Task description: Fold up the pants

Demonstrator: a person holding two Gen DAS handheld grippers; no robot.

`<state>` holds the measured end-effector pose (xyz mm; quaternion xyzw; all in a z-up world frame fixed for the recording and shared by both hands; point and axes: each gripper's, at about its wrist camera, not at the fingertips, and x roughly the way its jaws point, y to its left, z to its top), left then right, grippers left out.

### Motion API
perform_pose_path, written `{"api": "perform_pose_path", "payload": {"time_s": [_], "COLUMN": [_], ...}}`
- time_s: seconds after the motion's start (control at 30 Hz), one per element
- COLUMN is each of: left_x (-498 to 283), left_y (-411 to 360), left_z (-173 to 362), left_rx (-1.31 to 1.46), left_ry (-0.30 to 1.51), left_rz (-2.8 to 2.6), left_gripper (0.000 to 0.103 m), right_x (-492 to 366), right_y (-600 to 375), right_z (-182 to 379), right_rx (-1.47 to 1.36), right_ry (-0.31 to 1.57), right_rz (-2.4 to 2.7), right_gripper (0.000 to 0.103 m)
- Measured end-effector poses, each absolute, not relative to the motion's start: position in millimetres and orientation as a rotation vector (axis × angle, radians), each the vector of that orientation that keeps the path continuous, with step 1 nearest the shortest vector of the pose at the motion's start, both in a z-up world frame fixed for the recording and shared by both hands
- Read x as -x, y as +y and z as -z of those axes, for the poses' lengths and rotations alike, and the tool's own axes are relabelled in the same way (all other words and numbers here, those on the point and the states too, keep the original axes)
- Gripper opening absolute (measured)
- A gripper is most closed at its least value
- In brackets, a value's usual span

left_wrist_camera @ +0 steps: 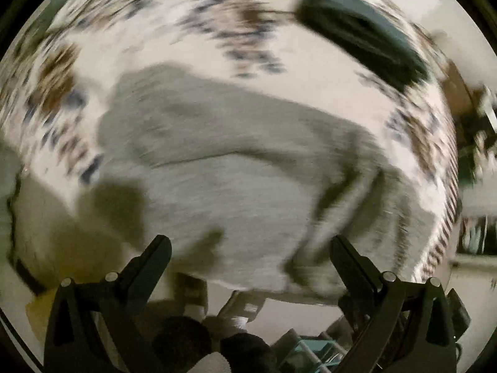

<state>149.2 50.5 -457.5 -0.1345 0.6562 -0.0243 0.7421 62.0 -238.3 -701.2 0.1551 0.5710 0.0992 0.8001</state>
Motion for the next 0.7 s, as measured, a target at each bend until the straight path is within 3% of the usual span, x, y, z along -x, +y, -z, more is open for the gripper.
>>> {"api": "perform_pose_path", "payload": {"time_s": [0.17, 0.37, 0.4, 0.47, 0.5, 0.7], "left_x": [-165, -175, -176, -178, -178, -162], "left_y": [-37, -127, -136, -144, -144, -107], "left_z": [454, 516, 528, 545, 549, 506], "left_rx": [0.223, 0.038, 0.004, -0.022, -0.022, 0.098], "left_ry": [1.435, 1.525, 1.535, 1.555, 1.556, 1.431], "left_rz": [0.205, 0.236, 0.229, 0.226, 0.23, 0.257], "left_gripper": [0.103, 0.102, 0.094, 0.053, 0.016, 0.012], "right_x": [-37, -19, -19, -19, -19, -17], "right_y": [-319, -401, -407, -426, -437, -474], "right_z": [673, 687, 687, 693, 696, 706], "right_rx": [-0.558, -0.669, -0.679, -0.683, -0.689, -0.732], "right_ry": [1.181, 1.192, 1.192, 1.201, 1.203, 1.225], "right_rz": [-0.101, 0.126, 0.145, 0.189, 0.211, 0.277], "right_gripper": [0.083, 0.083, 0.083, 0.083, 0.083, 0.083]}}
